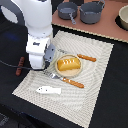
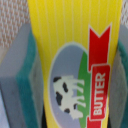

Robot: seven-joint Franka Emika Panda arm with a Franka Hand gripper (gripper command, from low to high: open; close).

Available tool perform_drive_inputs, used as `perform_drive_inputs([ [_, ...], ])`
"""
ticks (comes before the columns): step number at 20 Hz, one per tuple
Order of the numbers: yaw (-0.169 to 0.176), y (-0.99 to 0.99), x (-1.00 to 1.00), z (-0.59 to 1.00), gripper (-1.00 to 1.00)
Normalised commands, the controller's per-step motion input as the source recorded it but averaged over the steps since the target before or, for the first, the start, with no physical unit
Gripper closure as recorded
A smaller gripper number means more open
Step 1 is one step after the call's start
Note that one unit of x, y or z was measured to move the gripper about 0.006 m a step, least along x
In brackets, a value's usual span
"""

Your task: Interact with the objects in diverse but meaningful ways.

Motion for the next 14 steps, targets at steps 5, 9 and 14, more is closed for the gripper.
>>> perform_drive_inputs([
  [5, 0.000, -0.01, 0.03, 0.20, 1.00],
  [9, 0.000, 0.01, 0.10, 0.98, 1.00],
  [14, 0.000, 0.13, 0.13, 0.97, 1.00],
])
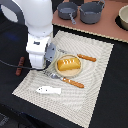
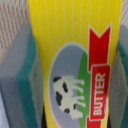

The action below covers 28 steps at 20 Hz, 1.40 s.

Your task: Interact with the objects in diverse but meaningful ways.

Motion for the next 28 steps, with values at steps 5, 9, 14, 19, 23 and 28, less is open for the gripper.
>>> perform_drive_inputs([
  [5, 0.000, 0.20, 0.21, 0.85, 1.00],
  [9, 0.000, 0.27, 0.48, 0.80, 1.00],
  [14, 0.000, 0.28, 0.54, 0.64, 1.00],
  [19, 0.000, 0.35, 0.56, 0.20, 1.00],
  [23, 0.000, 0.45, 0.70, 0.18, 1.00],
  [28, 0.000, 0.51, 0.82, 0.14, 1.00],
])
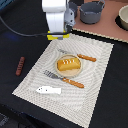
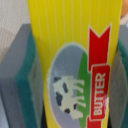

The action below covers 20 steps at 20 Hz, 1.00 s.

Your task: Interact with the objects in diverse but meaningful ways.

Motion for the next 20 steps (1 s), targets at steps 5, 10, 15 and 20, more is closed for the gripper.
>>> perform_drive_inputs([
  [5, 0.000, 0.55, 0.87, 0.14, 1.00],
  [10, 0.000, 0.52, 0.84, 0.11, 1.00],
  [15, 0.000, 0.49, 0.77, 0.05, 1.00],
  [20, -0.003, 0.39, 0.52, -0.01, 1.00],
])
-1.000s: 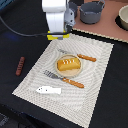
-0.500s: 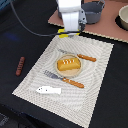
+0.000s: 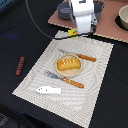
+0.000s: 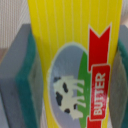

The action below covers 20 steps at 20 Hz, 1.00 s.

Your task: Interact with the objects in diverse but meaningful ways.

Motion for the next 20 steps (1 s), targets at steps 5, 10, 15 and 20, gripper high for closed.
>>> perform_drive_inputs([
  [5, -0.010, 0.24, 0.10, -0.19, 1.00],
  [10, -0.008, 0.23, 0.11, -0.27, 1.00],
  [15, -0.004, 0.31, 0.20, -0.26, 1.00],
  [20, 0.000, 0.34, 0.23, -0.23, 1.00],
])
